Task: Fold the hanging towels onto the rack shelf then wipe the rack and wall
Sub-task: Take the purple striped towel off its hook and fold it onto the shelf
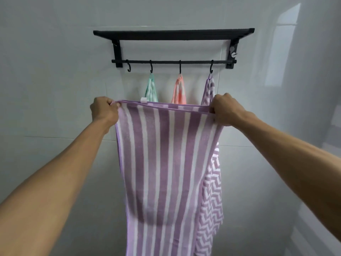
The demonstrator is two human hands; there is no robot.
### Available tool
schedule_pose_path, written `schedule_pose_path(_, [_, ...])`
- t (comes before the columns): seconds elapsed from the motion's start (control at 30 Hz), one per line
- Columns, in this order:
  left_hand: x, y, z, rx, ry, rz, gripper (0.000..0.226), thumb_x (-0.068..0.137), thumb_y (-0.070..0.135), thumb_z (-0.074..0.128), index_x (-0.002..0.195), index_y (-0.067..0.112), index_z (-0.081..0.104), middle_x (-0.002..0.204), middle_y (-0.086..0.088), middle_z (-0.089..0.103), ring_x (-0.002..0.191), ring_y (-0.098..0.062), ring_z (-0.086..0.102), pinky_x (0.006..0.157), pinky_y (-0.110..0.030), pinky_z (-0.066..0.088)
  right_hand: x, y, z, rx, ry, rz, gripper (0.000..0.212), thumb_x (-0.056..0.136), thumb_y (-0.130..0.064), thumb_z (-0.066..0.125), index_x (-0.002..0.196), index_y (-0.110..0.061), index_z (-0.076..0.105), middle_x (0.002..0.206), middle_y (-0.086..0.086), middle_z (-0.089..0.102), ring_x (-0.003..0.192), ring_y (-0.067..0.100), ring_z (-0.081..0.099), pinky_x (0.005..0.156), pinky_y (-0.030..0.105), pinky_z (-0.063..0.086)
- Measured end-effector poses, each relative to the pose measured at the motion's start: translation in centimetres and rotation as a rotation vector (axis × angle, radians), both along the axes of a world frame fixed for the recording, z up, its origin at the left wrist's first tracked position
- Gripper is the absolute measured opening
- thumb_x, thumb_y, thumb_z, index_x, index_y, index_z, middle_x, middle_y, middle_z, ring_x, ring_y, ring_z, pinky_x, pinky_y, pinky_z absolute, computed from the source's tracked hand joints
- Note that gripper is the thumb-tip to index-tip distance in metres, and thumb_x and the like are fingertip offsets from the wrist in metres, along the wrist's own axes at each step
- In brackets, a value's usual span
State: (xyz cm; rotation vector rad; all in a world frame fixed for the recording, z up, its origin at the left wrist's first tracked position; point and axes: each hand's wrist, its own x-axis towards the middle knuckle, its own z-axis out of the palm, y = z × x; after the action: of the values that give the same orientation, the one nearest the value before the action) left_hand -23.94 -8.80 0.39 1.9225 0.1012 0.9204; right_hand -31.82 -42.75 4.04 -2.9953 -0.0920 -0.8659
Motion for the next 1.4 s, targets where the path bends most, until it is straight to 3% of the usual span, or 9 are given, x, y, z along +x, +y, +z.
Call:
schedule_pose_path(0.2, [-0.2, 0.9, -0.2, 0.001, -0.001, -0.01, 0.008, 0.094, 0.015, 0.068, 0.095, 0.007, 0.069, 0.095, -0.007, 0.063, 0.087, -0.022, 0.057, 0.077, -0.025, 0.042, 0.0, 0.9, -1.7, -0.037, -0.16, -0.015, 0.027, 0.091, 0.011, 0.049, 0.115, -0.003, 0.052, 0.091, 0.02, 0.058, 0.068, 0.036, 0.053, 0.056, 0.037, 0.037])
schedule_pose_path(0.3, [-0.3, 1.1, 0.2, 0.028, 0.0, -0.08, 0.005, 0.094, 0.016, 0.069, 0.093, 0.012, 0.067, 0.096, -0.005, 0.064, 0.089, -0.021, 0.058, 0.078, -0.026, 0.043, 0.8, 1.7, -2.4, -0.087, -0.112, -0.118, 0.033, 0.092, 0.012, 0.047, 0.124, 0.01, 0.054, 0.116, 0.029, 0.057, 0.089, 0.042, 0.061, 0.064, 0.04, 0.041])
schedule_pose_path(0.5, [0.8, 1.8, -0.2, -0.036, 0.007, -0.101, 0.007, 0.096, 0.019, 0.065, 0.094, 0.012, 0.064, 0.094, -0.007, 0.063, 0.083, -0.022, 0.056, 0.074, -0.03, 0.044, 0.8, 1.9, -0.5, -0.084, -0.154, -0.242, 0.013, 0.085, -0.01, 0.07, 0.089, -0.012, 0.057, 0.102, 0.007, 0.048, 0.111, 0.032, 0.046, 0.079, 0.04, 0.037])
schedule_pose_path(0.6, [1.4, 2.7, -1.7, -0.065, 0.061, -0.097, 0.014, 0.095, 0.019, 0.067, 0.082, 0.013, 0.063, 0.09, -0.009, 0.063, 0.08, -0.024, 0.056, 0.073, -0.031, 0.044, 0.7, 0.7, -0.6, 0.19, 0.119, -0.126, 0.038, 0.068, -0.027, 0.093, 0.09, -0.008, 0.069, 0.081, 0.006, 0.057, 0.082, 0.028, 0.056, 0.067, 0.035, 0.044])
schedule_pose_path(0.67, [1.8, 3.2, -2.4, -0.097, 0.071, -0.089, 0.02, 0.093, 0.018, 0.069, 0.075, 0.012, 0.063, 0.085, -0.009, 0.061, 0.077, -0.022, 0.054, 0.071, -0.031, 0.043, 0.2, -0.2, -0.8, 0.504, 0.223, 0.028, 0.03, 0.064, -0.025, 0.096, 0.079, -0.012, 0.074, 0.073, 0.005, 0.059, 0.07, 0.022, 0.055, 0.06, 0.032, 0.052])
schedule_pose_path(0.83, [1.4, 3.6, -1.4, -0.274, -0.102, -0.119, 0.013, 0.093, 0.023, 0.069, 0.086, 0.012, 0.068, 0.075, 0.002, 0.058, 0.073, -0.013, 0.051, 0.068, -0.027, 0.043, 1.1, -0.5, -2.4, 1.154, -0.172, 0.271, 0.017, 0.076, -0.025, 0.089, 0.08, -0.017, 0.075, 0.078, 0.006, 0.071, 0.07, 0.017, 0.062, 0.069, 0.031, 0.058])
schedule_pose_path(0.97, [2.1, 4.2, -2.8, -0.248, 0.077, -0.18, 0.022, 0.082, 0.029, 0.08, 0.069, 0.017, 0.068, 0.084, -0.012, 0.07, 0.079, -0.025, 0.066, 0.083, -0.047, 0.06, 1.3, -1.0, -4.0, 1.242, -0.012, 0.218, 0.022, 0.081, -0.022, 0.085, 0.095, -0.008, 0.076, 0.085, 0.009, 0.071, 0.072, 0.019, 0.064, 0.077, 0.039, 0.061])
schedule_pose_path(1.23, [0.6, 3.0, -2.6, -0.37, 0.073, -0.276, 0.016, 0.085, 0.013, 0.08, 0.076, 0.012, 0.067, 0.076, -0.005, 0.066, 0.068, -0.02, 0.063, 0.082, -0.04, 0.06, 0.9, -3.0, -3.6, 1.33, -0.001, 0.264, 0.022, 0.089, -0.021, 0.078, 0.104, -0.006, 0.074, 0.084, 0.004, 0.07, 0.075, 0.018, 0.067, 0.065, 0.031, 0.06])
schedule_pose_path(1.4, [0.9, 2.1, -2.8, -0.369, 0.092, -0.277, 0.015, 0.086, 0.011, 0.078, 0.077, 0.01, 0.066, 0.077, -0.008, 0.066, 0.081, -0.025, 0.065, 0.085, -0.042, 0.059, 0.7, -3.7, -3.7, 1.318, 0.002, 0.256, 0.015, 0.089, -0.016, 0.077, 0.1, -0.006, 0.074, 0.088, 0.008, 0.07, 0.079, 0.021, 0.066, 0.078, 0.038, 0.061])
